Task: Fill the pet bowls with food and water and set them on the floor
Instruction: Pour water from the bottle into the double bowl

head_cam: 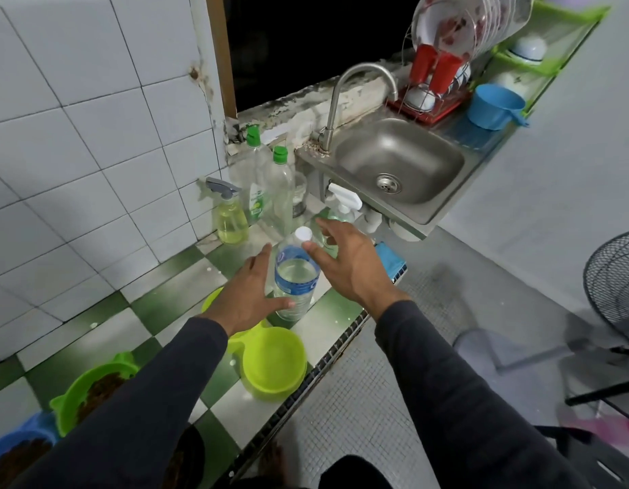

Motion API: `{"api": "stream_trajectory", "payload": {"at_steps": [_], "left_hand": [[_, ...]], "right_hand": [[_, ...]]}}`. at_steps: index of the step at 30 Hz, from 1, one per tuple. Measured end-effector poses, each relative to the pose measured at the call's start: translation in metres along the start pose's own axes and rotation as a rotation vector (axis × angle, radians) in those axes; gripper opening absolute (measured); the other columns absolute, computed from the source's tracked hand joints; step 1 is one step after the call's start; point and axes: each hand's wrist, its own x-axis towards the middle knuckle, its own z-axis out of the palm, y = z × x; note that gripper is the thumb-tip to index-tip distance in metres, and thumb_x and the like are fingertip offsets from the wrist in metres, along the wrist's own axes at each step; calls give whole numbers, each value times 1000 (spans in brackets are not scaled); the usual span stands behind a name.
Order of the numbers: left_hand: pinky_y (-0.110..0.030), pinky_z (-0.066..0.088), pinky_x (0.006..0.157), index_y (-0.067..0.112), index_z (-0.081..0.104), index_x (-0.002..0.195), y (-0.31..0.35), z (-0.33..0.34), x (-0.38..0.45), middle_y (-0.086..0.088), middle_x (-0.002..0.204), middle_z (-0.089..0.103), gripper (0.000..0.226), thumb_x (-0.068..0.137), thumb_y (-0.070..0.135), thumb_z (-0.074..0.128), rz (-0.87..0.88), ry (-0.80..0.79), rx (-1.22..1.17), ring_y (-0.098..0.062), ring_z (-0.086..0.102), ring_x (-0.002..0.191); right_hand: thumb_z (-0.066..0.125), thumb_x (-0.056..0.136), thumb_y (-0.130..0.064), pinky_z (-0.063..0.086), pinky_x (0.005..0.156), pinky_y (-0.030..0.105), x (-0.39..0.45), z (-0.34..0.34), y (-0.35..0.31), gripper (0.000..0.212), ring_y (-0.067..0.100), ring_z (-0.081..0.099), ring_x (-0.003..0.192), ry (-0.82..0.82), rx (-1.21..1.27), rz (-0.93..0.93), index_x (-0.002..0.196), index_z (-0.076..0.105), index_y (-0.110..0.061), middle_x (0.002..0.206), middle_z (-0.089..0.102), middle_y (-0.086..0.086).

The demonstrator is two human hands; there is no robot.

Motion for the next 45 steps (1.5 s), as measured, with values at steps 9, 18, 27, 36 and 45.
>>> {"api": "stream_trajectory", "payload": {"at_steps": [9, 18, 27, 36, 45], "left_hand": [[-27, 41, 101, 38, 24, 155, -7, 15, 28, 13, 148, 50, 113, 66, 52, 92, 63, -9, -246, -11, 50, 132], [-37, 54, 101, 40, 38, 141, -9, 26, 35, 14, 134, 60, 103, 55, 61, 90, 13, 31, -419, -8, 60, 119], [-43, 58, 96, 36, 45, 134, -9, 31, 40, 13, 126, 66, 94, 55, 59, 92, -2, 66, -480, -7, 65, 114], [-45, 59, 96, 36, 46, 136, -13, 33, 39, 11, 127, 68, 93, 58, 55, 93, -4, 51, -498, -10, 67, 115], [-43, 58, 98, 39, 44, 135, -12, 34, 38, 11, 126, 67, 90, 60, 48, 93, 1, 54, -513, -7, 66, 115]], "right_hand": [[75, 87, -48, 47, 78, 21, 30, 6, -2, 47, 14, 63, 81, -16, 21, -56, 122, 71, -16, 109, 64, 4], [83, 81, -40, 47, 78, 26, 50, 10, 2, 34, 13, 55, 81, -46, 7, -121, 102, 77, -14, 96, 62, 3], [80, 86, -32, 43, 80, 28, 53, 7, 1, 31, 21, 56, 89, -64, -47, -182, 107, 78, -10, 95, 60, 8], [73, 92, -17, 35, 87, 19, 53, 0, -2, 30, 26, 58, 102, -194, -132, -329, 119, 73, -6, 109, 62, 12], [81, 83, -43, 49, 93, 35, 44, 8, 0, 53, 22, 58, 102, -87, -91, -177, 124, 69, -12, 115, 57, 6]]}}
